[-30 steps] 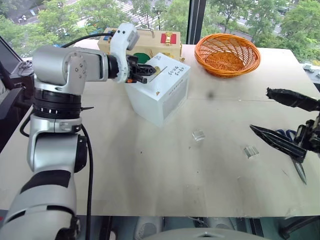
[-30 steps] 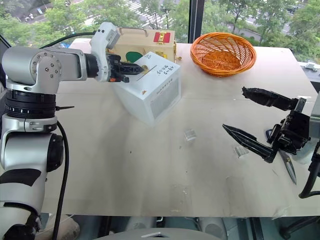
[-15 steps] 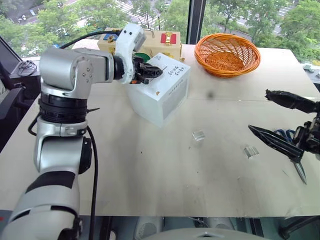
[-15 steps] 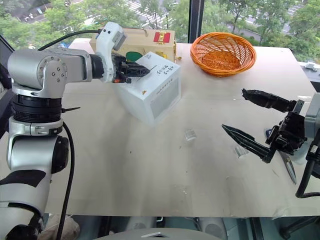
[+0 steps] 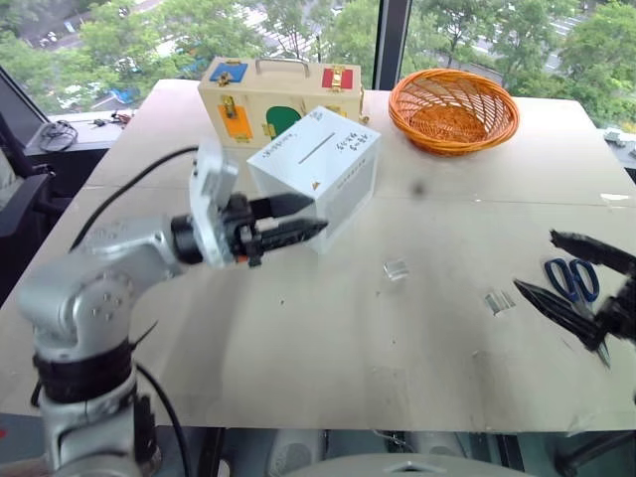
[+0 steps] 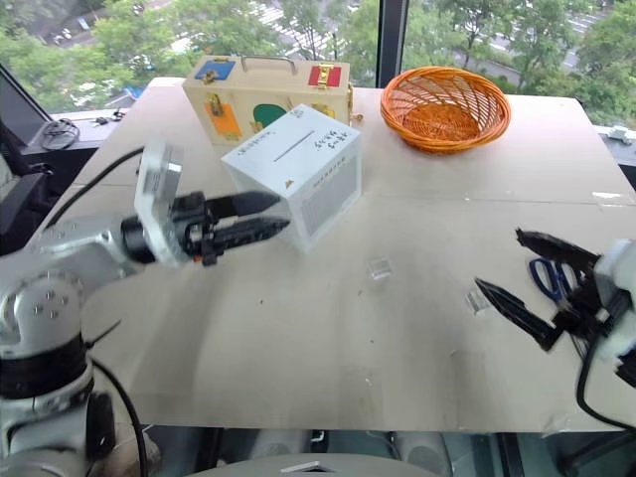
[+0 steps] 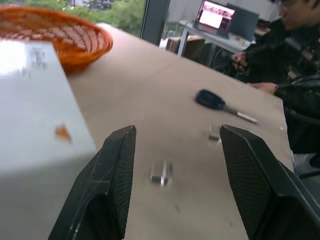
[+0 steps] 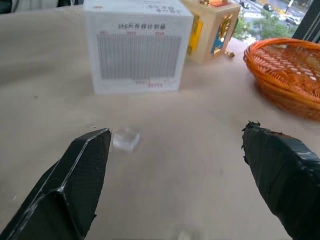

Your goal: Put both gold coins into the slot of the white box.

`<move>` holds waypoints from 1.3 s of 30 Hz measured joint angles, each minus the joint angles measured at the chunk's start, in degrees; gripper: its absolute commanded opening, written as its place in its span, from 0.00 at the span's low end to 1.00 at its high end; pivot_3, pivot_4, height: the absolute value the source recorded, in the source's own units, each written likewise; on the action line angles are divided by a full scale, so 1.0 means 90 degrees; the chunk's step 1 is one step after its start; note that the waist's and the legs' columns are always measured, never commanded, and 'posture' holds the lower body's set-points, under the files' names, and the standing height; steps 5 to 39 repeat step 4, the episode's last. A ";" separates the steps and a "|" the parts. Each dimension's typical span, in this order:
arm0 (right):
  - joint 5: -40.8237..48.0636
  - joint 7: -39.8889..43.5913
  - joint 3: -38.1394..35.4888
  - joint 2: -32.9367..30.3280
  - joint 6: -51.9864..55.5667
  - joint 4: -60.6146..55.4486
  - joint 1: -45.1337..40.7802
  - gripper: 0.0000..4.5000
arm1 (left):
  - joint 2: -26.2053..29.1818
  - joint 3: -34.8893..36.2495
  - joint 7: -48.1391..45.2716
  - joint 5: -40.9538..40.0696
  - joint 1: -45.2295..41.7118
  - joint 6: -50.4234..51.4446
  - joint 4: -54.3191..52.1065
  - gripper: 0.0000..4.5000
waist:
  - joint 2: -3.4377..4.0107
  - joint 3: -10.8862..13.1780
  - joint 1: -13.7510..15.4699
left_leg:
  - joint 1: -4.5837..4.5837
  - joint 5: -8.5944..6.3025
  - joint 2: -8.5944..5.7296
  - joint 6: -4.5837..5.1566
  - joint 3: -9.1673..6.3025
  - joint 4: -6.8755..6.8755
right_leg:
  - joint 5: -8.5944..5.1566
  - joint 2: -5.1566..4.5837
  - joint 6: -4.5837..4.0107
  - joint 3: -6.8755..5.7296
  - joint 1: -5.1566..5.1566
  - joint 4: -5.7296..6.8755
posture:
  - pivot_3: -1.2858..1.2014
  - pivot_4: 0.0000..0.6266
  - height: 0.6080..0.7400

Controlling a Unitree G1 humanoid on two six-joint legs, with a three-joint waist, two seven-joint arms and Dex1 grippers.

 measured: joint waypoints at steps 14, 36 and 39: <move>-0.0414 0.0513 -0.0535 0.0337 -0.0139 0.0240 0.1153 1.00 | 0.0113 0.0032 -0.0272 0.0490 0.1285 -0.0772 0.0115 0.59 | 0.0002 -0.0006 -0.0014 | 0.0003 0.0000 0.0003 0.0001 0.0005 0.0006 | -0.0002 -0.0013 0.0003 -0.0001 -0.0004 -0.0001 | 0.52 0.24 1.00; -0.0414 0.0513 -0.0535 0.0337 -0.0139 0.0240 0.1153 1.00 | 0.0113 0.0032 -0.0272 0.0490 0.1285 -0.0772 0.0115 0.59 | 0.0002 -0.0006 -0.0014 | 0.0003 0.0000 0.0003 0.0001 0.0005 0.0006 | -0.0002 -0.0013 0.0003 -0.0001 -0.0004 -0.0001 | 0.52 0.24 1.00; -0.0414 0.0513 -0.0535 0.0337 -0.0139 0.0240 0.1153 1.00 | 0.0113 0.0032 -0.0272 0.0490 0.1285 -0.0772 0.0115 0.59 | 0.0002 -0.0006 -0.0014 | 0.0003 0.0000 0.0003 0.0001 0.0005 0.0006 | -0.0002 -0.0013 0.0003 -0.0001 -0.0004 -0.0001 | 0.52 0.24 1.00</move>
